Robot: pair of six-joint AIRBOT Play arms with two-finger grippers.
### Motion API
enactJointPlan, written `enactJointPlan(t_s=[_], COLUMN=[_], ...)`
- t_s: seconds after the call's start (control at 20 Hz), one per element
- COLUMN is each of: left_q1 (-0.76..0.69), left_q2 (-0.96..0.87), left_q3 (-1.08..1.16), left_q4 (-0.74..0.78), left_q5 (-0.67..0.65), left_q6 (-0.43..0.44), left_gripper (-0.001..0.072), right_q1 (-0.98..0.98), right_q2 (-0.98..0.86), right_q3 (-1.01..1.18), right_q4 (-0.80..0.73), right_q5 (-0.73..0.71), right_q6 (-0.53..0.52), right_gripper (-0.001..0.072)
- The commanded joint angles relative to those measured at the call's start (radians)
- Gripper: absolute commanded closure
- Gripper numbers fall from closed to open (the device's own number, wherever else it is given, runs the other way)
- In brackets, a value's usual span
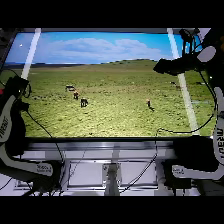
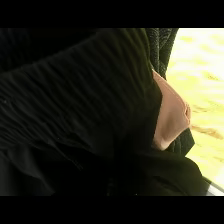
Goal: Fold the clothes and pants, and hang the long-sleeved shirts on hangers.
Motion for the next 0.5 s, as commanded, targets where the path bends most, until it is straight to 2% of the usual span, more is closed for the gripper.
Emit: enactJointPlan(t_s=[0.0,0.05,0.2,0.25,0.35,0.45], left_q1=[-0.044,-0.068,-0.168,-0.208,-0.291,-0.394], left_q2=[0.034,0.066,0.221,0.285,0.408,0.521], left_q3=[0.019,0.032,0.104,0.136,0.197,0.262], left_q4=[0.0,-0.019,-0.137,-0.197,-0.32,-0.41], left_q5=[0.0,0.011,0.068,0.093,0.187,0.357], left_q6=[-0.003,-0.003,-0.003,-0.003,-0.005,-0.063], left_gripper=[0.0703,0.0704,0.0704,0.0704,0.0703,0.0704], right_q1=[0.0,0.0,0.0,0.0,0.0,-0.001], right_q2=[0.0,0.0,0.0,0.0,0.0,0.0], right_q3=[0.0,0.0,0.0,0.0,0.0,0.0], right_q4=[0.0,0.0,-0.001,-0.001,0.0,0.0], right_q5=[-0.001,-0.001,-0.001,-0.002,-0.01,-0.032], right_q6=[0.0,0.0,0.0,0.001,0.001,0.003], right_gripper=[0.0178,0.0238,0.0601,0.0694,0.0696,0.0697])
